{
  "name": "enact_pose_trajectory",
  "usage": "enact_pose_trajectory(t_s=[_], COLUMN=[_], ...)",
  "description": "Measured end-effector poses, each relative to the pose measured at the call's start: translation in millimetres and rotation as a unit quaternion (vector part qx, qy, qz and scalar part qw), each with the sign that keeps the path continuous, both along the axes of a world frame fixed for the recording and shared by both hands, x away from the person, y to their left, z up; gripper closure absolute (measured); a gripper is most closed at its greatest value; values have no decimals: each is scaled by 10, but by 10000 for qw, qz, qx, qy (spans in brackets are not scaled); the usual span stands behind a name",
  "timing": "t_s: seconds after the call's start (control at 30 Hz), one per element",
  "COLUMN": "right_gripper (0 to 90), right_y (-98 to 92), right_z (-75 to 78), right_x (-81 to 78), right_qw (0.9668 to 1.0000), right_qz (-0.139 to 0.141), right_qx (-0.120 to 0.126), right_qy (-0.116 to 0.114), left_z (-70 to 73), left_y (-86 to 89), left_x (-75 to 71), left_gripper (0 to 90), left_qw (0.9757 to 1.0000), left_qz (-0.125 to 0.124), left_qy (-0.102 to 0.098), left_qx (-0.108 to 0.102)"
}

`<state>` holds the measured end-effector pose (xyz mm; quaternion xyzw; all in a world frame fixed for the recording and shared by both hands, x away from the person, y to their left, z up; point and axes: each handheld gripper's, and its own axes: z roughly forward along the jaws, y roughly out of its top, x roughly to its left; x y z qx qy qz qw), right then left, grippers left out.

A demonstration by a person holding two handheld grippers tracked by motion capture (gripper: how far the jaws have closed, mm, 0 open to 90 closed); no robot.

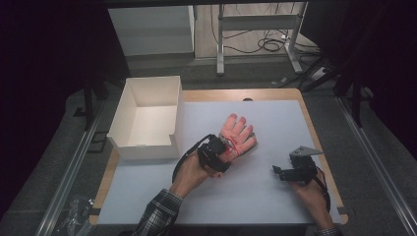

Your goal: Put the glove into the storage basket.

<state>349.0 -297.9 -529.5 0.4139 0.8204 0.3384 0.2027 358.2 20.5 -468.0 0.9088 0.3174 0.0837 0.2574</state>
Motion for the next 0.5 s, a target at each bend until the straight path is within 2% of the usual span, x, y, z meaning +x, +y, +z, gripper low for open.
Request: enact_pose_trajectory(t_s=[0.33, 0.5], right_gripper=[159, 159], right_y=[1, 2], right_z=[0, -2], right_x=[-2, -2], right_qw=[10000, 10000], right_qz=[2, -4], right_qx=[1, 6], right_qy=[3, -3], left_z=[292, 429], left_y=[84, 101], left_x=[243, 338], left_gripper=[421, 419], left_qw=[9990, 9981], left_qz=[417, 548], left_qy=[-129, -189], left_qx=[-116, -186])
